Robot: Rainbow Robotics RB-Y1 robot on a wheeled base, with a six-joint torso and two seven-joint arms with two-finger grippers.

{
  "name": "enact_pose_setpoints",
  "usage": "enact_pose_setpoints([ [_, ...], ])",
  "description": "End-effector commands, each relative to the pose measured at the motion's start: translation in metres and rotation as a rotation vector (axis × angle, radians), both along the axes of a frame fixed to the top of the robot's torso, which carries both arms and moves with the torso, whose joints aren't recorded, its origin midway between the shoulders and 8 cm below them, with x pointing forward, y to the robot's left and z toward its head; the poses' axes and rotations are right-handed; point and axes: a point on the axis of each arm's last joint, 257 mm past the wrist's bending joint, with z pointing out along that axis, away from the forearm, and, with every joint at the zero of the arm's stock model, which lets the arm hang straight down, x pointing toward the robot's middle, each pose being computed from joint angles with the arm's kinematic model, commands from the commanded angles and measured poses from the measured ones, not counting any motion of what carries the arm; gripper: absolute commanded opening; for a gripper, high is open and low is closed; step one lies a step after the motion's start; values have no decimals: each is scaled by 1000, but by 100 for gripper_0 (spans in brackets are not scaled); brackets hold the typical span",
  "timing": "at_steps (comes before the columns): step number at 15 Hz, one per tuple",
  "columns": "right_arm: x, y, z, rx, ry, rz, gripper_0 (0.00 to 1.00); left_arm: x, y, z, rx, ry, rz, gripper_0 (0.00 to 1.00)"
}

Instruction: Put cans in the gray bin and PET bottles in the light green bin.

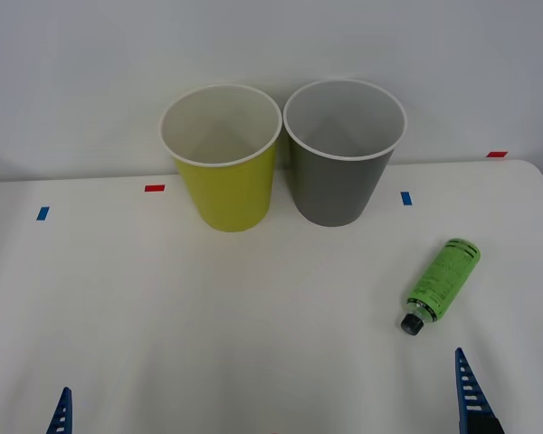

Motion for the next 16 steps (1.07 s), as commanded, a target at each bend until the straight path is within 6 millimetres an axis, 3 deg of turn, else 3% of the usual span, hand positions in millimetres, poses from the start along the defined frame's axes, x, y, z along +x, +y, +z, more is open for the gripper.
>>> enact_pose_setpoints([
  [1,0,0,0,0,0,0,100,0,0,0,0,0,0,100],
  [16,0,0,0,0,0,0,100,0,0,0,0,0,0,100],
])
